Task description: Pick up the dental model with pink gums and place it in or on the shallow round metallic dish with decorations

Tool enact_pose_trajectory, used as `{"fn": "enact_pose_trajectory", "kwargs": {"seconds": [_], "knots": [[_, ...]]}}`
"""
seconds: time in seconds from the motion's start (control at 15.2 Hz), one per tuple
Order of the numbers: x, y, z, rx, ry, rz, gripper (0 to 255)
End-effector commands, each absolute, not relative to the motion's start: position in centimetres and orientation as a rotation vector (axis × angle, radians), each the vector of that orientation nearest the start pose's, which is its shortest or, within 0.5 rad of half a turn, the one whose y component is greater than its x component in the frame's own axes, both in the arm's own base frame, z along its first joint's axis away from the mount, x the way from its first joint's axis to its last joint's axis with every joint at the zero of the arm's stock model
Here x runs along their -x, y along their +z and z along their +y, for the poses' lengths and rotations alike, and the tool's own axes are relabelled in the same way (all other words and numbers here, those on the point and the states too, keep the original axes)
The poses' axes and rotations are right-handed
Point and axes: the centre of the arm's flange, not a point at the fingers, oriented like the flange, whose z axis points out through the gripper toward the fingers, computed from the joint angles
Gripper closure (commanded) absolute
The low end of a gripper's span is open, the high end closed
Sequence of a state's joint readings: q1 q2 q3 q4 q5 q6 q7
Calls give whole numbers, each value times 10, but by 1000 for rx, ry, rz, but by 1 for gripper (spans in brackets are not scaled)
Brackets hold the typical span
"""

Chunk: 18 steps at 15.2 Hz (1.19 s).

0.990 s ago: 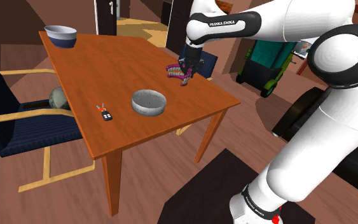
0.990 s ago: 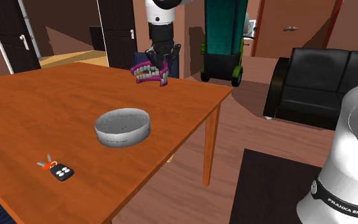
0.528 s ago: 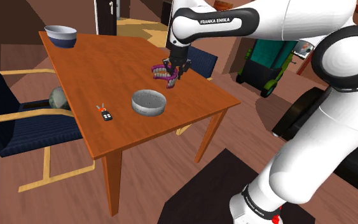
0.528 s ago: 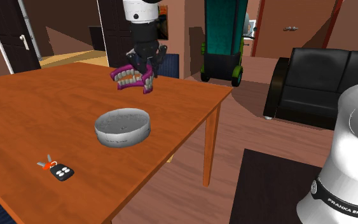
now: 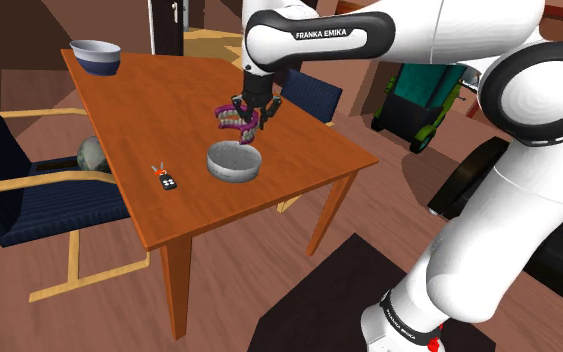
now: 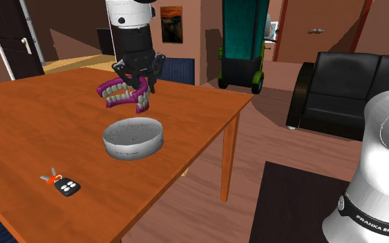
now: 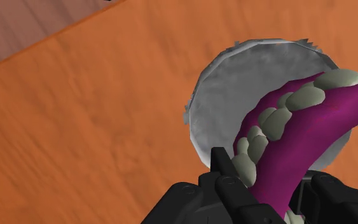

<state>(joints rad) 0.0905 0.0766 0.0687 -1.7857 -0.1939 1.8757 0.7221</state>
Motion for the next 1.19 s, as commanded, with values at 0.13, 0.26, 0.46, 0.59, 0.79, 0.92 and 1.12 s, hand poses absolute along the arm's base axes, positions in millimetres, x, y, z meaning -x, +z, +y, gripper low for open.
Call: {"fn": "enact_pose_trajectory", "kwargs": {"seconds": [0.13, 0.26, 0.46, 0.59, 0.79, 0.92, 1.12], "knots": [[-584, 485, 80, 3190, -148, 826, 255], [-584, 475, 80, 3190, -148, 826, 255], [-584, 459, 80, 3190, -148, 826, 255], [-584, 448, 80, 3190, -148, 826, 255], [-584, 433, 80, 3190, -148, 826, 255], [-584, 431, 80, 3190, -148, 826, 255], [-584, 431, 80, 3190, -148, 826, 255]]}}
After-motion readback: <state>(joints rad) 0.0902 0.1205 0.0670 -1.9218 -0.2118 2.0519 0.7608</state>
